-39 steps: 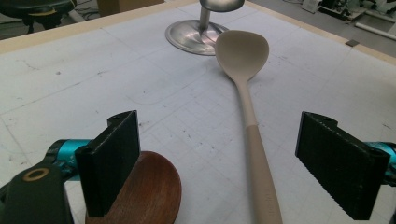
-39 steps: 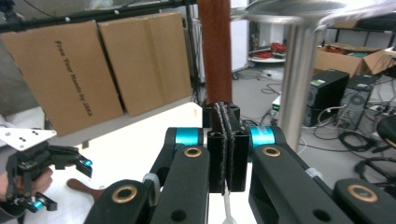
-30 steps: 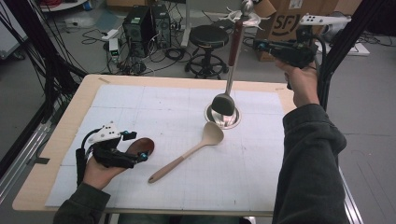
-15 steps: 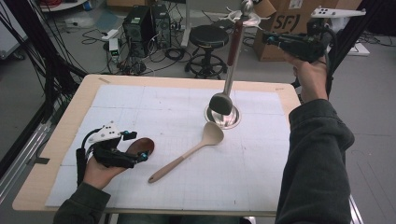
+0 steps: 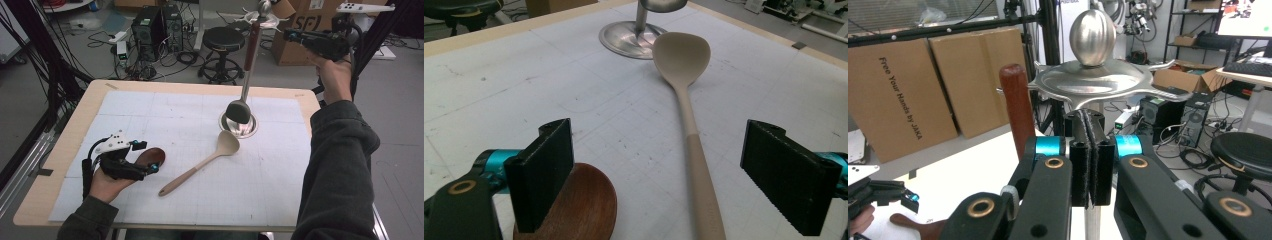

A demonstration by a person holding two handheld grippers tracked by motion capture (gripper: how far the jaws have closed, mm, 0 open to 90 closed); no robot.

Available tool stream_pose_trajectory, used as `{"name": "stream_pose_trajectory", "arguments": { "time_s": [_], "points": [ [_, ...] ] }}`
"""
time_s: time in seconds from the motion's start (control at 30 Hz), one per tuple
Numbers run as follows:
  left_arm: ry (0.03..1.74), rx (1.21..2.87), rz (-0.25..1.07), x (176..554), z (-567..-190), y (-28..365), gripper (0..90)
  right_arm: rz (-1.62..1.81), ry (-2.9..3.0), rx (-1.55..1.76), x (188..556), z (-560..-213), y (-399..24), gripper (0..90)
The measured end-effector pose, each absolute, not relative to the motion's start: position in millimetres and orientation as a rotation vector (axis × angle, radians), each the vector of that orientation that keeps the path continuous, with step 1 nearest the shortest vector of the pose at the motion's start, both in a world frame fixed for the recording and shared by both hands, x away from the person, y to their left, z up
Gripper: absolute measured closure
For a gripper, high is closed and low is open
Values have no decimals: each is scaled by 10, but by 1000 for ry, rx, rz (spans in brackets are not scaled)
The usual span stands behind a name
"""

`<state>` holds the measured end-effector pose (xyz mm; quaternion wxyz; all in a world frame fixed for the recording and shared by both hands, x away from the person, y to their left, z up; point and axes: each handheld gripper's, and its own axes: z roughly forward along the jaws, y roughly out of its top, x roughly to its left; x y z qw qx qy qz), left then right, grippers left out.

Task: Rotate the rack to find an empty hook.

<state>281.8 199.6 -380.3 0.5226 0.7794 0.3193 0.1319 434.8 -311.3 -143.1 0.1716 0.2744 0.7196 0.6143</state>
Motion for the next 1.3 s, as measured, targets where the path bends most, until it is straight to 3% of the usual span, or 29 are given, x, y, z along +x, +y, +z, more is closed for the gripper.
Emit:
{"name": "stream_pose_trajectory", "arguments": {
  "time_s": [1.3],
  "points": [
    [766, 1868, 328, 2817, -3800, 2003, 144, 1739, 2074, 694, 4333, -1431, -2493, 898]
  ]
}}
